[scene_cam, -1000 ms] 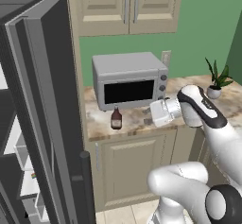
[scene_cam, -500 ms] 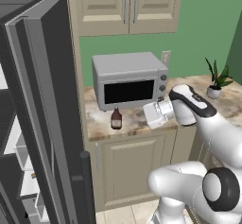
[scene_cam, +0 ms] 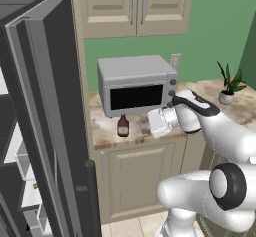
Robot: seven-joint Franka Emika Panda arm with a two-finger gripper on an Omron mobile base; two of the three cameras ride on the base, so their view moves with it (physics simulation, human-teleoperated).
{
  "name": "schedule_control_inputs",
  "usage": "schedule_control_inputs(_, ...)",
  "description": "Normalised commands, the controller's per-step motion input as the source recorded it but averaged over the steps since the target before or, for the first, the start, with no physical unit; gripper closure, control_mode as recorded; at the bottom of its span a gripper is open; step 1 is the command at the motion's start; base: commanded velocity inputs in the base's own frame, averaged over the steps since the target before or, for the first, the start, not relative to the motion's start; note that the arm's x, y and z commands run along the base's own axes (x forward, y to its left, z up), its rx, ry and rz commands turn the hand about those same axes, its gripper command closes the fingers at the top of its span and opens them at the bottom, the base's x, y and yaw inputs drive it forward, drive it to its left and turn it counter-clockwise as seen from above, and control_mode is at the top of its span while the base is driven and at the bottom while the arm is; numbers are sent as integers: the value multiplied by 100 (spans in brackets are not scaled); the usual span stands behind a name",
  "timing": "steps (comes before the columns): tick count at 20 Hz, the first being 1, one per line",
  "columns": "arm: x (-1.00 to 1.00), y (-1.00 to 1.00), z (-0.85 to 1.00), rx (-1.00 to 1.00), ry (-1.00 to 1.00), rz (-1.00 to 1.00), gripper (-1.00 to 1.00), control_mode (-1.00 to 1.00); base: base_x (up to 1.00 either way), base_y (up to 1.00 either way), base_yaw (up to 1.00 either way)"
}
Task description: Place the mustard and ketchup from the counter to the top shelf of the fridge. If the existing items in the fridge are on the top shelf, move them to other shelves.
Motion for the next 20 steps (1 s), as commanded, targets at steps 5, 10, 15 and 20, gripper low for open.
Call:
schedule_control_inputs(5,44,0,0,0,-1,0,-100,-100,0,0,0)
schedule_control_inputs(10,25,0,-11,0,0,0,-100,-100,0,0,0)
schedule_control_inputs(15,25,0,-23,0,0,0,-100,-100,0,0,0)
schedule_control_inputs(20,14,5,-29,-1,0,0,-100,-100,0,0,0)
